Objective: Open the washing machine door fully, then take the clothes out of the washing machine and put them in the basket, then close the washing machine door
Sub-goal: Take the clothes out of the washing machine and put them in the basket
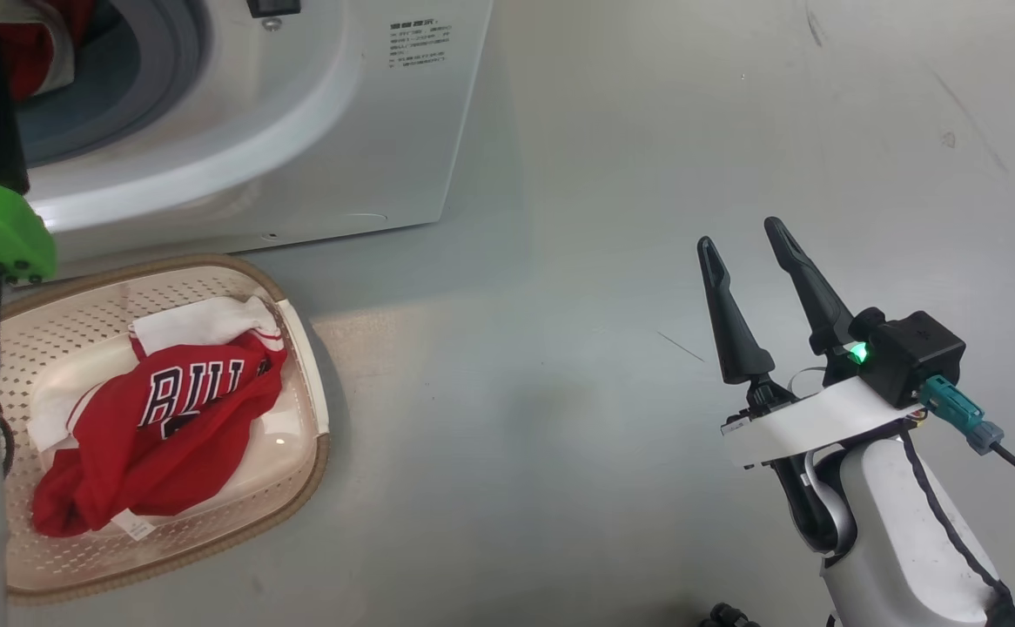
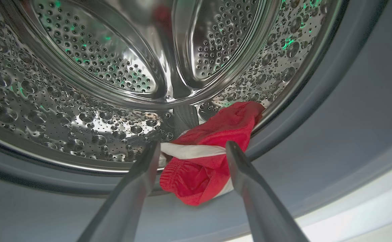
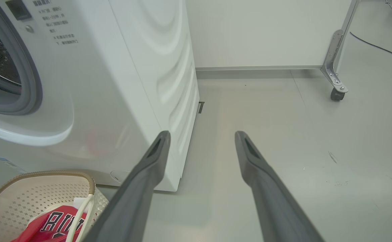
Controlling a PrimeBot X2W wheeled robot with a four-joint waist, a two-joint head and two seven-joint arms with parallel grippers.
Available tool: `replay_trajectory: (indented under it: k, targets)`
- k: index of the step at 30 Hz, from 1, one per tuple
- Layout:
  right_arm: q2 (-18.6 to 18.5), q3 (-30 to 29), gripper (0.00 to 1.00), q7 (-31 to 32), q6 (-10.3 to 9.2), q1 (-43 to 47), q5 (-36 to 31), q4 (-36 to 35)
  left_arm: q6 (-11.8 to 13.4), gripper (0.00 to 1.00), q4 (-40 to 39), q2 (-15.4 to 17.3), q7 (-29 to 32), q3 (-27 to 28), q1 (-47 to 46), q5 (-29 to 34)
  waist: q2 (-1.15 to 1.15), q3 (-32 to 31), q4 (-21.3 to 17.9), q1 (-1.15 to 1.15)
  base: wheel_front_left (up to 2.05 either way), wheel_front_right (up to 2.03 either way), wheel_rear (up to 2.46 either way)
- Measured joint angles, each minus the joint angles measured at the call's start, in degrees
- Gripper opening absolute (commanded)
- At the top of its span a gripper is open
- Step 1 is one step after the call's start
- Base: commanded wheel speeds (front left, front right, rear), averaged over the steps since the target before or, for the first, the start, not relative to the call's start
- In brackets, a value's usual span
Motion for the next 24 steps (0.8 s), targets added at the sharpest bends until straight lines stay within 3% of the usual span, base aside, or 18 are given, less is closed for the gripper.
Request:
replay_trajectory:
  k: [14, 24]
  targets:
    - [0.09, 1.19, 1.00, 0.00, 0.00, -1.00, 0.67, 0.04, -0.42, 1.00, 8.82, 3.34, 9.34, -1.75, -11.65, 2.36, 0.00, 3.59, -3.52, 0.00, 0.00, 0.00, 0.00]
    - [0.15, 2.46, 1.00, 0.00, 0.00, -1.21, 2.09, -0.30, -0.32, 1.00, 15.33, 2.81, 13.70, -1.61, -16.73, 1.85, 0.00, 4.75, -3.93, 0.00, 0.00, 0.00, 0.00]
